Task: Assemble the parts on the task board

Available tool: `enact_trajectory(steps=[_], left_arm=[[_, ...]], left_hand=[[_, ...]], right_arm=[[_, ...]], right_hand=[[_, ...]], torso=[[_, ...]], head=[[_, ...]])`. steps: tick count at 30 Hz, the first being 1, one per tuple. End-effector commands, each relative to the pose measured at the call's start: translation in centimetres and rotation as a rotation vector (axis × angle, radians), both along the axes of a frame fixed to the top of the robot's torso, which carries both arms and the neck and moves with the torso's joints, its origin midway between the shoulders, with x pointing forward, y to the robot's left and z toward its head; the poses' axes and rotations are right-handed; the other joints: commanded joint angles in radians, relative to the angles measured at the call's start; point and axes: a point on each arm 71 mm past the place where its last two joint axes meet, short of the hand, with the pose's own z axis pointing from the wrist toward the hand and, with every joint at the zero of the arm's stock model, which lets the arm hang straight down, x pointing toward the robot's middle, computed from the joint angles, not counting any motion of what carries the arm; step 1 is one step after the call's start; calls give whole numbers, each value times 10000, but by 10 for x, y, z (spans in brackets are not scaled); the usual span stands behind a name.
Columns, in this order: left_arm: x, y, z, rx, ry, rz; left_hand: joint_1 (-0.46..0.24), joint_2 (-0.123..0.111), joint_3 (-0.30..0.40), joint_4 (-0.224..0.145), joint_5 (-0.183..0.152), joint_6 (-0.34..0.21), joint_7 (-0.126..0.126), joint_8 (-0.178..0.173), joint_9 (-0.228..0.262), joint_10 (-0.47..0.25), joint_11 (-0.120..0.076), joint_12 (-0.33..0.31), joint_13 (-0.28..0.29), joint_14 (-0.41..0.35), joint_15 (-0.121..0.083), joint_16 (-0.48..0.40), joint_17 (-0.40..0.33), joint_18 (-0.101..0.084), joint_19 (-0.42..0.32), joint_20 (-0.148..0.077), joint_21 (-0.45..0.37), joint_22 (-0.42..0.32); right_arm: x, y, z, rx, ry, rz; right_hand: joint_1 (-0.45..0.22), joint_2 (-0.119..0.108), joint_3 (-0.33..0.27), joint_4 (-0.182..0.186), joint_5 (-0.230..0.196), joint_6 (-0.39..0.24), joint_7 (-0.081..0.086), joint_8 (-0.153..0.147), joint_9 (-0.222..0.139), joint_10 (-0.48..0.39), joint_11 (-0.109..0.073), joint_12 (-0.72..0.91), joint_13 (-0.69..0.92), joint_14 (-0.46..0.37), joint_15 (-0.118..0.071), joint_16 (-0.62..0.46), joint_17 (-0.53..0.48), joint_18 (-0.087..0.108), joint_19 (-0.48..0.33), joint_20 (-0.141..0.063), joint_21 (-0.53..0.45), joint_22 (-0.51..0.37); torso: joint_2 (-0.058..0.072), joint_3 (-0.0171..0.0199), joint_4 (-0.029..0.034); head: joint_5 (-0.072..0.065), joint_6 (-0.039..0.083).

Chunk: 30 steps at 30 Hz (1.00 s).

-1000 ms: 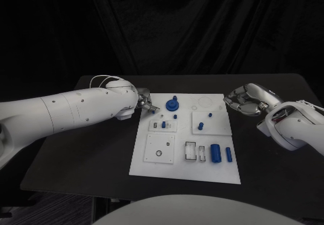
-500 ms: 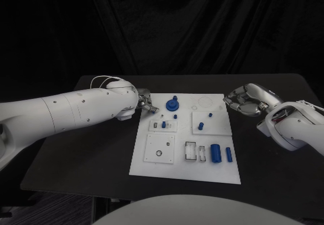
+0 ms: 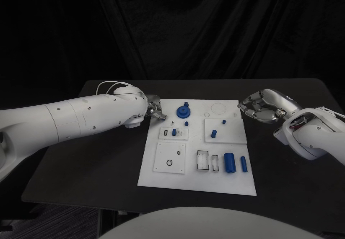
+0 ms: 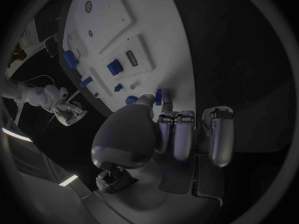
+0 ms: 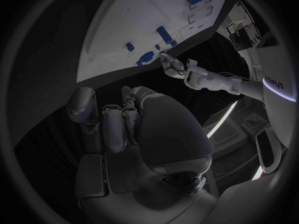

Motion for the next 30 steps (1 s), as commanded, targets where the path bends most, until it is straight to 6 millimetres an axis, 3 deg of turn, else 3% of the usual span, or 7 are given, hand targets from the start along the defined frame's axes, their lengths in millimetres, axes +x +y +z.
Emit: enact_trajectory(steps=[1, 6, 13, 22, 24, 30], left_arm=[[-1, -2, -1, -130, 25, -175], [-2, -1, 0, -213, -65, -154], [-3, 1, 1, -309, -244, -25], [-8, 8, 3, -601, -505, 189], [-11, 11, 3, -918, -354, 422], [-21, 19, 3, -2014, 359, 1250]], left_hand=[[141, -56, 288, -2, -33, 64, 5, -49, 12, 1063, -48, 15, 2612, 1039, -28, 26, 2635, 60, 411, -1, -57, 2184], [274, -622, 1813, -51, -292, 128, -24, -33, 149, 1063, -60, 15, 2612, 1039, -57, 26, 2635, 63, 408, -34, -90, 2203], [125, -1088, 2990, -201, -449, 349, -61, 80, 301, 1063, -110, 15, 2612, 1039, -84, 26, 2635, 61, 423, -54, -96, 2229], [-177, -1426, 3848, -395, -513, 546, -112, 165, 416, 1063, -162, 15, 2612, 1039, -132, 26, 2635, 58, 440, -100, -99, 2248], [-390, -1606, 4327, -534, -716, 594, -124, 158, 447, 1063, -175, 15, 2612, 1039, -156, 26, 2635, 65, 423, -112, -144, 2242], [-534, -1711, 4642, -668, -974, 604, -123, 129, 458, 1063, -180, 15, 2612, 1039, -151, 26, 2635, 63, 431, -123, -142, 2251]], right_arm=[[-1, 0, -1, -42, 7, 24], [0, 1, -1, -47, 20, 17], [0, 1, -1, -52, 35, 22], [0, -1, -2, -81, 62, -79], [0, -2, -2, -88, 69, -105], [1, -3, -2, -101, 86, -163]], right_hand=[[120, -19, 63, -20, 35, 51, 9, 58, 2, 8, -4, -6, 877, 62, -63, 45, 456, 36, 90, -2, -22, 1241], [120, -19, 63, -20, 35, 51, 9, 58, 2, 8, -4, -6, 877, 62, -63, 45, 456, 36, 90, -2, -22, 1241], [125, -15, 74, -20, 53, 52, 9, 60, 2, 2, -4, -10, 871, 59, -63, 40, 448, 37, 87, -3, -32, 1238], [125, -15, 74, -20, 53, 52, 9, 60, 2, 2, -4, -10, 871, 59, -63, 40, 448, 37, 87, -3, -32, 1238], [125, -15, 74, -20, 53, 52, 9, 60, 2, 2, -4, -10, 871, 59, -63, 40, 448, 37, 87, -3, -32, 1238], [125, -15, 74, -20, 53, 52, 9, 60, 2, 2, -4, -10, 871, 59, -63, 40, 448, 37, 87, -3, -32, 1238]], torso=[[-3, 1, -5], [-3, -2, -4], [-4, 0, -8], [-12, 2, 3], [-14, 2, 2], [-31, 6, -5]], head=[[14, -1], [40, -1], [55, -1], [42, -1], [54, -1], [74, -1]])
